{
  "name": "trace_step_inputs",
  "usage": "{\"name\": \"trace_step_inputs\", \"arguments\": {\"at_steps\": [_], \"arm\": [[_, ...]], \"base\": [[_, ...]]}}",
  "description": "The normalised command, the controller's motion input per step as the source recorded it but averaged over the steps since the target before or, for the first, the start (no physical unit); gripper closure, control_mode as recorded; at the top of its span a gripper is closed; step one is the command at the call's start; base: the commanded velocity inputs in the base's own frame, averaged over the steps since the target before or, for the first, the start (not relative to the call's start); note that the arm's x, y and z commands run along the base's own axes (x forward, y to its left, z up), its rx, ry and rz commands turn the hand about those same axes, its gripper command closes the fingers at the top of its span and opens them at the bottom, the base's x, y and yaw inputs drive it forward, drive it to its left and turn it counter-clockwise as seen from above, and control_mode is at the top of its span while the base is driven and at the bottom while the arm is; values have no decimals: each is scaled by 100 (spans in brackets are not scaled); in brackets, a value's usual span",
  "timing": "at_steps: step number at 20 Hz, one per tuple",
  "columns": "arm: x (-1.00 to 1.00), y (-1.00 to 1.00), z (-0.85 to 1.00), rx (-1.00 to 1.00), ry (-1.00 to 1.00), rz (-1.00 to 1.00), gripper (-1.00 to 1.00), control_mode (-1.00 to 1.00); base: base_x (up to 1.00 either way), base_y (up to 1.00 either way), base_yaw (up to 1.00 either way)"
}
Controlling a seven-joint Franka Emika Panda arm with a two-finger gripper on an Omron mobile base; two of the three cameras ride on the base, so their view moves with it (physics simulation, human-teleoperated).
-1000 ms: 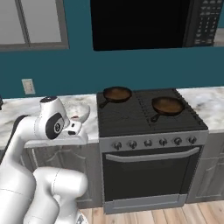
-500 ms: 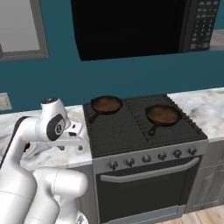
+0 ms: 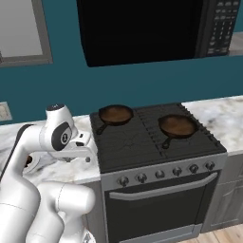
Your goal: Place one of the steaks on the plate and the other in the bowl. Then place the bowl in the fridge.
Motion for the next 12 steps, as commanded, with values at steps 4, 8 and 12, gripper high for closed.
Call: {"name": "trace_step_inputs", "arguments": {"at_steps": [4,8,12], "arm": [[0,0,0,0,0,0,-100,100],[0,0,0,0,0,0,-100,100],[0,0,0,0,0,0,-100,100]], "base": [[-3,0,2],[-48,-10,-1],[-17,-3,-7]]}}
